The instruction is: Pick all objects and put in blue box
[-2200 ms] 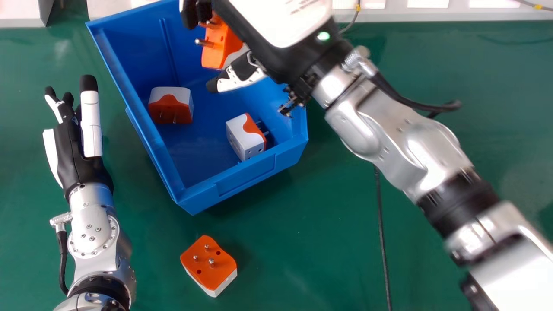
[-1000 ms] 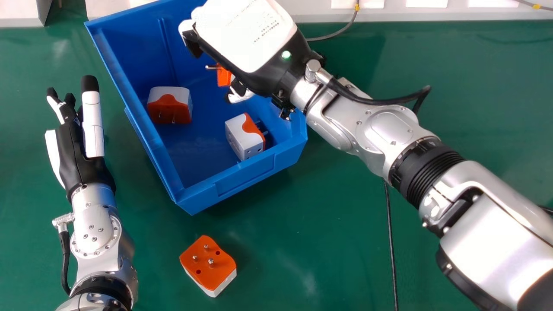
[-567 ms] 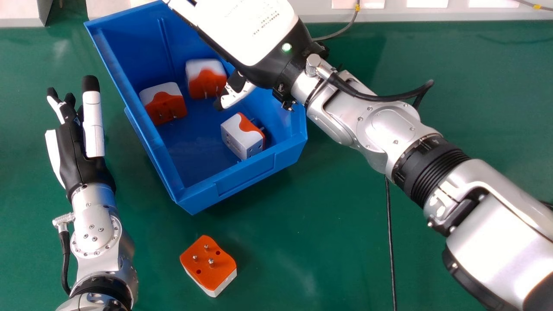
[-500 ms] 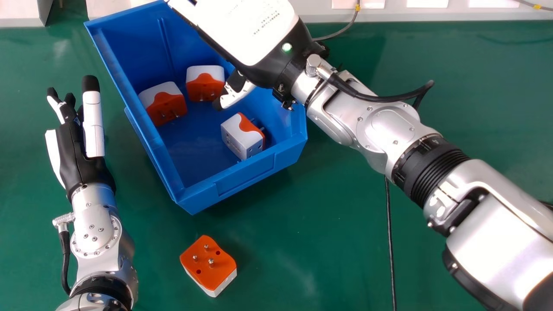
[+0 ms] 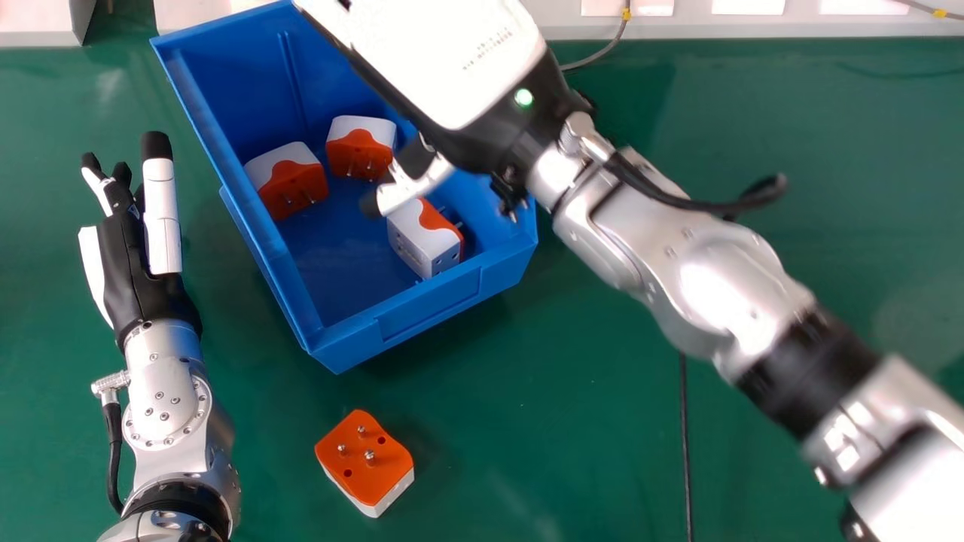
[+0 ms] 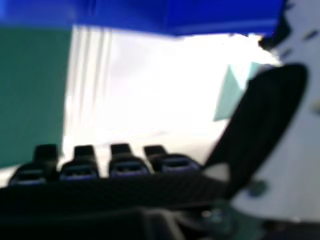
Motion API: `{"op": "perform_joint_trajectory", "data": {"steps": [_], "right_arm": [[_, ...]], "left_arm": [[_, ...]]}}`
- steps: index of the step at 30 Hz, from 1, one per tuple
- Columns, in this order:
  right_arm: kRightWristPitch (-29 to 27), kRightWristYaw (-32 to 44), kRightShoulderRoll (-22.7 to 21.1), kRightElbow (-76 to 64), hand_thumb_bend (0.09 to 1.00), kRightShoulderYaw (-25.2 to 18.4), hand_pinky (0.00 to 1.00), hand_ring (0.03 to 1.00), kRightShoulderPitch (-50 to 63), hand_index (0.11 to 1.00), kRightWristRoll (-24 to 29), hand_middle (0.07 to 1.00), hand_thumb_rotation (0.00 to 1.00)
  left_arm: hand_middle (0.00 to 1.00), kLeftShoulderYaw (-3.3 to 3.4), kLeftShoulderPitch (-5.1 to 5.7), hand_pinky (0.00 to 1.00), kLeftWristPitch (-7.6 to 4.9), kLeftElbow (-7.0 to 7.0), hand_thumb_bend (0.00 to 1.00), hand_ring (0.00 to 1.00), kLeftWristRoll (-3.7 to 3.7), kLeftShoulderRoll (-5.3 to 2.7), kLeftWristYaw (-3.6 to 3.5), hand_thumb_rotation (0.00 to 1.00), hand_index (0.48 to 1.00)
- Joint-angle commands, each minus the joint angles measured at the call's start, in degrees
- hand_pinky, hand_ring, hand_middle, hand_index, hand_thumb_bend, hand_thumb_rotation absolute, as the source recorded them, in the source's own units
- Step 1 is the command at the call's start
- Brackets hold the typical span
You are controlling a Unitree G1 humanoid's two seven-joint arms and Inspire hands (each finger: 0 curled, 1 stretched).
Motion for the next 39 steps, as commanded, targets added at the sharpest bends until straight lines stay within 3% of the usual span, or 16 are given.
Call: {"op": "perform_joint_trajectory", "data": {"steps": [1, 3, 6, 10, 15, 20, 22, 31, 39], "right_arm": [[9.87, 23.58, -2.19, -21.33, 1.0, -4.94, 1.0, 1.0, 6.31, 1.0, 4.4, 1.0, 0.4], [13.52, 34.86, -3.13, -28.39, 1.0, -5.62, 1.0, 1.0, 7.81, 1.0, 4.31, 1.0, 0.38], [17.42, 51.78, -5.42, -36.79, 1.0, -5.83, 1.0, 1.0, 7.32, 1.0, 3.46, 1.0, 0.35], [18.99, 63.03, -6.53, -42.99, 1.0, -6.33, 1.0, 1.0, 6.85, 0.997, 3.87, 1.0, 0.33], [19.13, 68.1, -6.78, -47.15, 1.0, -9.24, 0.94, 0.985, 9.47, 0.98, 13.09, 0.994, 0.31], [19.83, 72.41, -7.32, -47.27, 1.0, -11.07, 0.84, 0.934, 8.88, 0.96, 21.22, 0.965, 0.25], [20.22, 73.04, -7.75, -47.27, 1.0, -11.29, 0.8, 0.916, 8.39, 0.953, 22.87, 0.953, 0.22], [20.86, 72.22, -8.6, -48.19, 0.999, -10.02, 0.77, 0.887, 8.29, 0.94, 21.86, 0.935, 0.16], [22.65, 72.51, -6.65, -49.57, 0.931, -6.92, 0.79, 0.882, 10.71, 0.885, 22.21, 0.91, 0.05]], "left_arm": [[1.0, -0.39, -1.22, 0.93, -1.04, -0.8, 0.94, 0.98, 0.46, 0.26, 0.43, 0.9, 0.997], [1.0, -0.45, -1.25, 0.93, -1.1, -0.8, 0.95, 0.98, 0.55, 0.32, 0.48, 0.9, 0.997], [1.0, -0.27, -1.24, 0.93, -1.12, -0.72, 0.95, 0.98, 0.31, 0.46, -0.11, 0.9, 0.997], [1.0, -0.41, -1.23, 0.93, -0.99, -0.66, 0.95, 0.98, 0.52, 0.63, -0.06, 0.9, 0.997], [1.0, -0.65, -1.18, 0.93, -0.86, -0.68, 0.95, 0.98, 0.8, 0.74, 0.36, 0.9, 0.998], [1.0, -0.66, -1.17, 0.93, -0.82, -0.67, 0.96, 0.98, 0.46, 0.89, -0.2, 0.9, 0.998], [1.0, -0.71, -1.21, 0.93, -0.8, -0.68, 0.96, 0.98, 0.47, 0.83, -0.04, 0.9, 0.998], [1.0, -0.93, -1.23, 0.94, -0.84, -0.62, 0.95, 0.98, 0.74, 0.73, 0.68, 0.9, 0.998], [1.0, -0.66, -1.34, 0.94, -0.76, -0.69, 0.95, 0.98, 0.32, 0.64, 0.18, 0.9, 0.998]]}}
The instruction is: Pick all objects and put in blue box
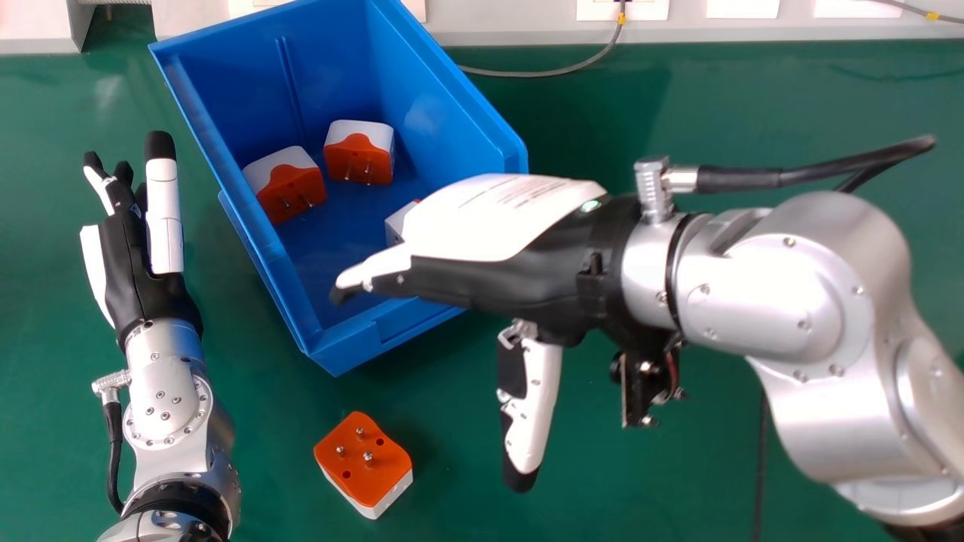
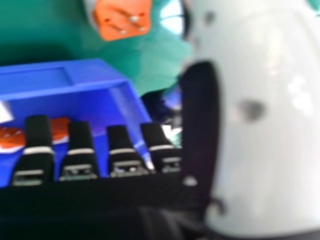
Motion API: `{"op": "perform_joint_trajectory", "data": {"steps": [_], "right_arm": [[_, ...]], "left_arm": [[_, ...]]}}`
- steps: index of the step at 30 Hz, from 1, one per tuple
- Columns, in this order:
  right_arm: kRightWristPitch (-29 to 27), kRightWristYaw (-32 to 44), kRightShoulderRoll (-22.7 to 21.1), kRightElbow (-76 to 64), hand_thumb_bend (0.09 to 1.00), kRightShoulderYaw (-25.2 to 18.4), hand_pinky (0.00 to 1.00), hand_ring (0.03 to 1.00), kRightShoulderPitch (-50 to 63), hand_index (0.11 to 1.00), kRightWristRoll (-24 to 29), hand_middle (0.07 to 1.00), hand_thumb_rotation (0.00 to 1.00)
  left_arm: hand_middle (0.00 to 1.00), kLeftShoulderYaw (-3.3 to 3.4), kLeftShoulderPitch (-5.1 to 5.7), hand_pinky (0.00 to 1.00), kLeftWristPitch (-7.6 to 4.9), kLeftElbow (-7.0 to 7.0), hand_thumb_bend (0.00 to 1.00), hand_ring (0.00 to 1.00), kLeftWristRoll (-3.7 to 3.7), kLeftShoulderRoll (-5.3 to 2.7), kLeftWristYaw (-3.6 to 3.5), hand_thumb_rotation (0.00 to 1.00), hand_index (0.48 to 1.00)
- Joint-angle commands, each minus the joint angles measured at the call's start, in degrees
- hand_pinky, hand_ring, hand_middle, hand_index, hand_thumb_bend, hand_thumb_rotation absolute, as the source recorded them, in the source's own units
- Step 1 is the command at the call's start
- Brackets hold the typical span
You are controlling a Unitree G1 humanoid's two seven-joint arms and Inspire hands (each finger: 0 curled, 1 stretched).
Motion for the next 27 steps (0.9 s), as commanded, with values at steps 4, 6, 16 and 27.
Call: {"op": "perform_joint_trajectory", "data": {"steps": [4, 6, 16, 27], "right_arm": [[0.83, 0.73, 1.88, 0.25, 0.844, 3.61, 0.8, 0.874, 0.07, 0.877, 0.47, 0.901, 0.02], [1.2, 1.25, 2.27, 0.96, 0.831, 4.89, 0.79, 0.869, -0.32, 0.879, 0.35, 0.9, 0.02], [1.18, 4.23, 2.92, 3.49, 0.784, 8.63, 0.79, 0.855, -3.05, 0.898, -0.81, 0.907, 0.0], [1.1, 2.04, 4.47, 3.86, 0.815, 9.93, 0.8, 0.84, -2.16, 0.911, -2.81, 0.904, 0.03]], "left_arm": [[1.0, 0.2, -1.39, 0.94, -0.74, -0.62, 0.95, 0.98, -0.13, 0.62, -0.57, 0.9, 0.998], [1.0, 0.32, -1.41, 0.94, -0.73, -0.6, 0.95, 0.98, -0.23, 0.62, -0.77, 0.9, 0.998], [1.0, 0.29, -1.45, 0.94, -0.64, -0.59, 0.97, 0.98, 0.11, 0.48, -0.42, 0.9, 0.998], [1.0, 0.21, -1.47, 0.94, -0.66, -0.6, 0.96, 0.98, 0.23, 0.36, -0.01, 0.9, 0.998]]}}
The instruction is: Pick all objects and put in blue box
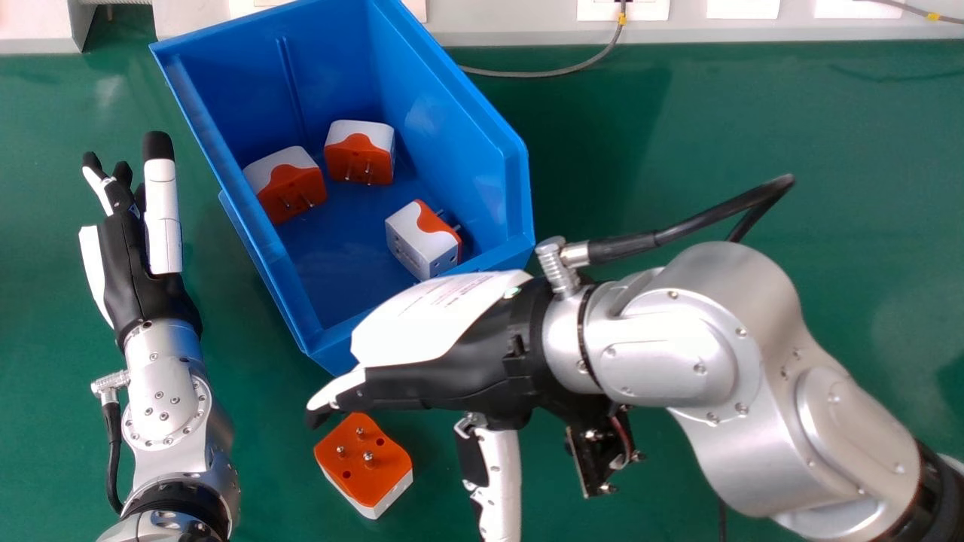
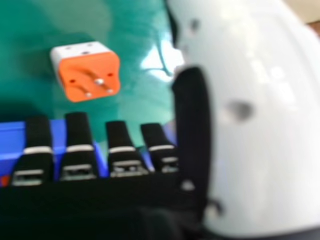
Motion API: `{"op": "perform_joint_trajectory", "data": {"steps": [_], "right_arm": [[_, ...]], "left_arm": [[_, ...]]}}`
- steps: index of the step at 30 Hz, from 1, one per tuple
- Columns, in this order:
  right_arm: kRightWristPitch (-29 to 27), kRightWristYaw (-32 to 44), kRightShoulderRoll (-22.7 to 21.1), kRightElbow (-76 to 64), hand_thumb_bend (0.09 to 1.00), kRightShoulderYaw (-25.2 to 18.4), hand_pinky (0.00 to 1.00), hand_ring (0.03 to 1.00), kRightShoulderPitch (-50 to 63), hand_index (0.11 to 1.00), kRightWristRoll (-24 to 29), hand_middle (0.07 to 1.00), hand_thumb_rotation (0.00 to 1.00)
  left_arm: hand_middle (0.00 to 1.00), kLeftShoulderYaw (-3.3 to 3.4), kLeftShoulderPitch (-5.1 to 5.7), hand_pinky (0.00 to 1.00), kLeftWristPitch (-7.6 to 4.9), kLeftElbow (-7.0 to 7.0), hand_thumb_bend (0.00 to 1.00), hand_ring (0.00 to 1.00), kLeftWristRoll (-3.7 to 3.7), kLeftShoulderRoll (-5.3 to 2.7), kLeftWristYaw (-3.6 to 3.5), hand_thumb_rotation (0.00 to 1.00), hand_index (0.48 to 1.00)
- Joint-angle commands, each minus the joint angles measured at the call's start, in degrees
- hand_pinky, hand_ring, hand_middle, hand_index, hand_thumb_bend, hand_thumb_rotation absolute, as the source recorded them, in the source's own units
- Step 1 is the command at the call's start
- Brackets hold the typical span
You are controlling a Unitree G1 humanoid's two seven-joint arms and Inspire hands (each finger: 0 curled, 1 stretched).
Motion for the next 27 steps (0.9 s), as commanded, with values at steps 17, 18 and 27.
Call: {"op": "perform_joint_trajectory", "data": {"steps": [17, 18, 27], "right_arm": [[-3.09, -13.11, 6.76, 9.88, 0.871, 7.78, 0.8, 0.848, 3.68, 0.91, -10.63, 0.896, 0.01], [-3.98, -14.04, 6.76, 10.92, 0.866, 8.59, 0.8, 0.844, 4.15, 0.909, -11.62, 0.891, 0.01], [-11.49, -23.05, 7.45, 19.55, 0.69, 13.79, 0.78, 0.817, 7.73, 0.886, -19.03, 0.861, 0.07]], "left_arm": [[1.0, -0.26, -1.47, 0.94, -0.84, -0.7, 0.96, 0.98, 0.26, 0.19, 0.22, 0.9, 0.998], [1.0, -0.3, -1.47, 0.94, -0.88, -0.72, 0.96, 0.98, 0.31, 0.12, 0.32, 0.9, 0.998], [1.0, -0.56, -1.39, 0.94, -0.87, -0.81, 0.96, 0.98, 0.49, 0.1, 0.62, 0.9, 0.998]]}}
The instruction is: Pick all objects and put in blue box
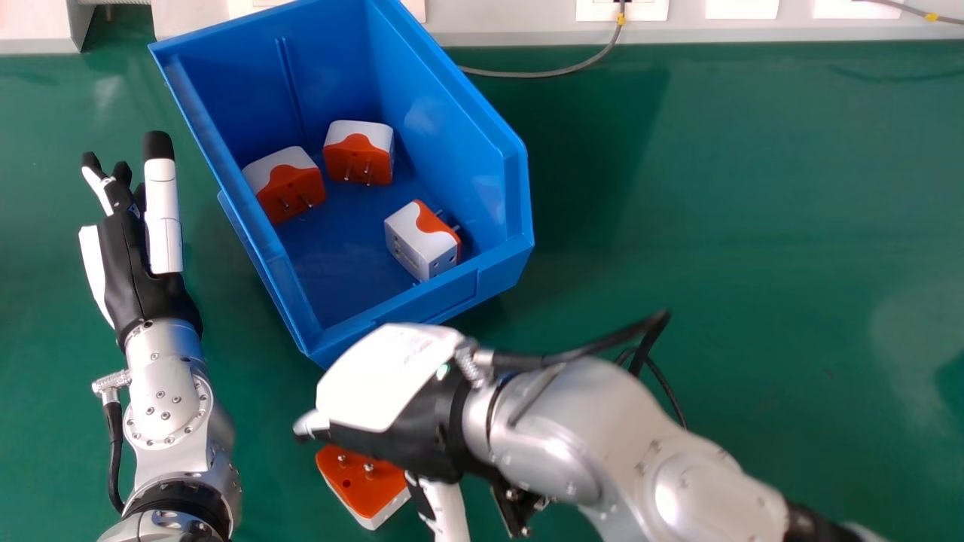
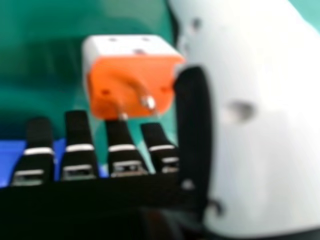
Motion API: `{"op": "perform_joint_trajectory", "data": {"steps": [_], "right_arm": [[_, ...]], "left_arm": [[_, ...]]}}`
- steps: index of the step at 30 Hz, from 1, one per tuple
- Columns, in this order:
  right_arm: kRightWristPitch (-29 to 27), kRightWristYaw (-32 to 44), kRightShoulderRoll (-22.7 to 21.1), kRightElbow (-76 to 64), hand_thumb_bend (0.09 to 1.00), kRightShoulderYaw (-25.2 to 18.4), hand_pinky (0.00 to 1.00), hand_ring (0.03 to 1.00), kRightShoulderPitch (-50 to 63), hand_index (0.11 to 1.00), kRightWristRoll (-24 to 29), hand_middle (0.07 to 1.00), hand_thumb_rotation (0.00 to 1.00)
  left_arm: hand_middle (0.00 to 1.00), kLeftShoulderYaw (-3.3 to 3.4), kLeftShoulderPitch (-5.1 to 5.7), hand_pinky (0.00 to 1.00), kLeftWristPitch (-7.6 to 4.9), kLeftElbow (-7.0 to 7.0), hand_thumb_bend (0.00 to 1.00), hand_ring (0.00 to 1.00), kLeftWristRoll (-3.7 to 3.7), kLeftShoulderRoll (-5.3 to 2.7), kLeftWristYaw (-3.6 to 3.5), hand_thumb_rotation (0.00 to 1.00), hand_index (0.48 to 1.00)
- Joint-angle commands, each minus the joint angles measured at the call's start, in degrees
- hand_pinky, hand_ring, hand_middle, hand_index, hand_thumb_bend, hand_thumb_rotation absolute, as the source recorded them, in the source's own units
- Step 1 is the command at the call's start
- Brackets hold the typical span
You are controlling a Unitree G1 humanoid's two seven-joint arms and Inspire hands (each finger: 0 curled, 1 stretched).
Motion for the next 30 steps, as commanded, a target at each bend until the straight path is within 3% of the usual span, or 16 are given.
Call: {"op": "perform_joint_trajectory", "data": {"steps": [1, 3, 9, 11, 14, 20, 23, 25, 30], "right_arm": [[-1.58, -2.17, 1.16, 0.84, 0.68, 0.37, 0.78, 0.817, 0.44, 0.884, -1.7, 0.859, 0.08], [-2.36, -3.8, 1.28, 2.66, 0.672, 2.16, 0.77, 0.815, 1.37, 0.88, -4.97, 0.858, 0.09], [-4.73, -9.68, 1.61, 8.32, 0.704, 5.43, 0.77, 0.824, 3.51, 0.871, -12.56, 0.857, 0.13], [-5.85, -12.91, 2.07, 11.35, 0.703, 5.53, 0.76, 0.825, 3.69, 0.865, -13.54, 0.858, 0.15], [-6.95, -17.6, 2.62, 14.3, 0.715, 5.28, 0.73, 0.82, 4.57, 0.846, -14.45, 0.856, 0.15], [-8.79, -29.79, 2.58, 17.7, 0.725, 5.7, 0.67, 0.798, 7.07, 0.811, -16.65, 0.845, 0.13], [-9.81, -37.38, 2.64, 19.68, 0.723, 5.89, 0.61, 0.758, 8.52, 0.772, -17.1, 0.817, 0.1], [-10.75, -42.0, 2.98, 21.5, 0.721, 5.72, 0.59, 0.738, 9.13, 0.755, -16.73, 0.802, 0.08], [-12.01, -47.21, 4.29, 24.69, 0.715, 3.61, 0.54, 0.676, 10.62, 0.714, -13.25, 0.753, 0.05]], "left_arm": [[1.0, -0.26, -1.33, 0.94, -0.85, -0.79, 0.96, 0.98, 0.4, 0.25, 0.2, 0.9, 0.998], [1.0, -0.43, -1.35, 0.94, -0.87, -0.81, 0.96, 0.98, 0.58, 0.29, 0.51, 0.9, 0.998], [1.0, -0.29, -1.5, 0.94, -0.79, -0.74, 0.97, 0.98, 0.24, 0.29, 0.02, 0.9, 0.999], [1.0, -0.4, -1.5, 0.94, -0.71, -0.71, 0.97, 0.98, 0.43, 0.36, 0.26, 0.9, 0.999], [1.0, -0.55, -1.47, 0.94, -0.64, -0.73, 0.96, 0.98, 0.62, 0.42, 0.53, 0.9, 0.999], [1.0, -0.25, -1.43, 0.94, -0.8, -0.72, 0.97, 0.98, 0.19, 0.44, 0.09, 0.9, 0.999], [1.0, -0.42, -1.45, 0.93, -0.76, -0.7, 0.97, 0.98, 0.47, 0.4, 0.6, 0.9, 0.999], [1.0, -0.59, -1.43, 0.93, -0.75, -0.73, 0.97, 0.98, 0.68, 0.42, 0.9, 0.9, 0.999], [1.0, -0.66, -1.44, 0.93, -0.77, -0.73, 0.97, 0.98, 0.66, 0.52, 0.82, 0.9, 0.999]]}}
